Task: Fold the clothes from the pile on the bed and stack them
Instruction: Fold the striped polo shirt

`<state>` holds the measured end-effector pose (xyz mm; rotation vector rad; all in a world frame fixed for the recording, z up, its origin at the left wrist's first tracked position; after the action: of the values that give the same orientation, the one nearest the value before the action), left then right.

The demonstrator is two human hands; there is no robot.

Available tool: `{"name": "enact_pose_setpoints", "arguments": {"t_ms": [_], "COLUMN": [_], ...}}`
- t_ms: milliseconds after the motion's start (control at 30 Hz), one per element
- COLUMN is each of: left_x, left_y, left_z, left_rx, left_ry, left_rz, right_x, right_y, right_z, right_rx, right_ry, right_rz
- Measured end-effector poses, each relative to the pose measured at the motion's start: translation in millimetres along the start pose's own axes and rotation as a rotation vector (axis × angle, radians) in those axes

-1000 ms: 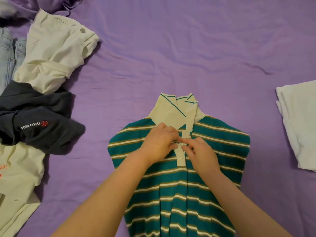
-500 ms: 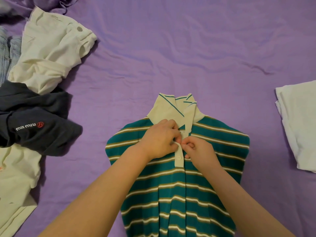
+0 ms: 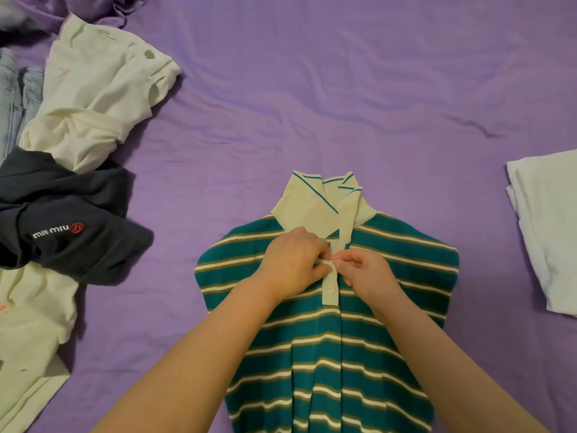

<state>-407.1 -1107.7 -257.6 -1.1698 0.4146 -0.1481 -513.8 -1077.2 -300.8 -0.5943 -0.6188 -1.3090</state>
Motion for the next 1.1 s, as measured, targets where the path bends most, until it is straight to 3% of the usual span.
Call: {"name": "enact_pose_setpoints", "arguments": {"t_ms": [267, 500, 733, 833, 933, 1100], "left_x": [3.8, 3.8, 9.2, 12.3, 26.3, 19.2], "left_y": [7.0, 17.5, 24.9, 20.3, 6.2, 23.3], "left_z": [2.8, -2.0, -1.3, 1.6, 13.7, 29.8], "left_rx": [0.000, 0.136, 0.206, 0.077, -0.123, -0.044], "left_ry": [0.003, 0.033, 0.050, 0.003, -0.189, -0.327], "left_rz": [-0.013, 0.022, 0.164, 0.133, 0.076, 0.170], "right_x": [0.5, 6.5, 19.5, 13.8, 9.4, 6.7], "right_y": [11.1, 1.5, 16.9, 13.2, 10.9, 10.4], "right_z": [6.2, 2.6, 1.2, -3.6, -5.0, -0.9], "right_rx": [0.167, 0.039, 0.063, 0.060, 0.058, 0.067], "right_ry": [-0.046, -0.171, -0.363, -0.303, -0.265, -0.237], "right_rz": [0.068, 0.207, 0.765, 0.645, 0.578, 0.499]}}
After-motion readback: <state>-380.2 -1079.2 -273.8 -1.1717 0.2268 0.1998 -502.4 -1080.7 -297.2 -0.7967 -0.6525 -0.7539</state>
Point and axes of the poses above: each hand's wrist, its own z-axis away from the middle knuckle, its own y-axis out of the palm, x = y × z, the point moved 10 cm from there along -z, towards the middle knuckle, and after that the axes turned 13 degrees about -z, right-handed, at the moved point
